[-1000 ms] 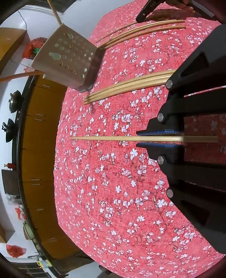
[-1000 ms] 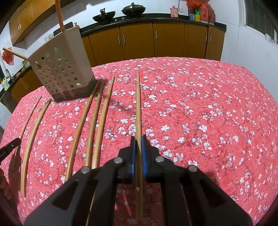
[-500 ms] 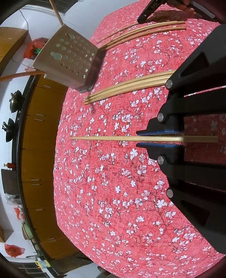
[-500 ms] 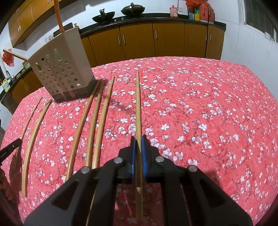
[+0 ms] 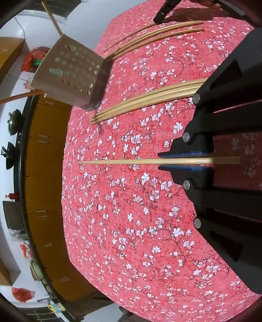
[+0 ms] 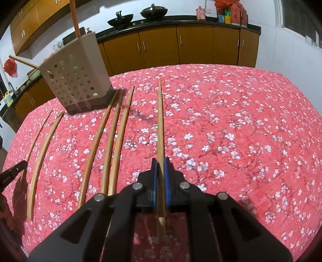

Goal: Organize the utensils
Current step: 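Lift both held chopsticks up toward the utensil holder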

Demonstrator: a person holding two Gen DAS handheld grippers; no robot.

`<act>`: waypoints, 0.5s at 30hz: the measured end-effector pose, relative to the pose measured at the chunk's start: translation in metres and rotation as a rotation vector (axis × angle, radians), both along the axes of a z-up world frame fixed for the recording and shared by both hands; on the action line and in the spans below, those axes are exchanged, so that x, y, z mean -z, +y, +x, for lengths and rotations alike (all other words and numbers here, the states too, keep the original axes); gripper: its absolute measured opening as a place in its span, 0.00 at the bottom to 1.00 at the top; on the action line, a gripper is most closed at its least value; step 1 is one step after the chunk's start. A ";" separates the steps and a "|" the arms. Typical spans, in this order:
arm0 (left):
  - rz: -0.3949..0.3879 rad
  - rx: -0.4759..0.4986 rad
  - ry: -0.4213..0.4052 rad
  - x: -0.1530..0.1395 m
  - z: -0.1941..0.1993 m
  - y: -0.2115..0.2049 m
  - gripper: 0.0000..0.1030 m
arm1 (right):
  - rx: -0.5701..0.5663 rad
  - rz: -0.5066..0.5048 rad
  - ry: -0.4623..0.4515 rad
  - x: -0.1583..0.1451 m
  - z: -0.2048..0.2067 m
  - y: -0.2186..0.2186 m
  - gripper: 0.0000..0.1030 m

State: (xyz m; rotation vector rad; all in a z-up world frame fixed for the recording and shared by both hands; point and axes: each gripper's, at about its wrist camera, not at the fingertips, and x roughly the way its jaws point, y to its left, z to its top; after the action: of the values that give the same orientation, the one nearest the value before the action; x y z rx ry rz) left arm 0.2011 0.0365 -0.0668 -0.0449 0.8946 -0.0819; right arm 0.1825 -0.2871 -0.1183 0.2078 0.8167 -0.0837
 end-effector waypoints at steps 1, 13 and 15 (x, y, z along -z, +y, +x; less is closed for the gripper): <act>-0.003 0.000 0.000 -0.001 0.000 0.001 0.07 | 0.001 0.002 -0.011 -0.003 -0.003 -0.002 0.08; -0.057 -0.013 -0.190 -0.083 -0.017 0.023 0.07 | 0.037 -0.031 -0.272 -0.092 -0.035 -0.017 0.08; -0.075 -0.019 -0.231 -0.098 -0.019 0.024 0.07 | 0.039 -0.035 -0.321 -0.107 -0.038 -0.017 0.08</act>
State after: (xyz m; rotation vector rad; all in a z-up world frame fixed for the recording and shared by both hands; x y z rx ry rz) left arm 0.1825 0.0610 0.0311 -0.1114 0.6597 -0.1006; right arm 0.1447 -0.3039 -0.0112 0.1973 0.4911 -0.0981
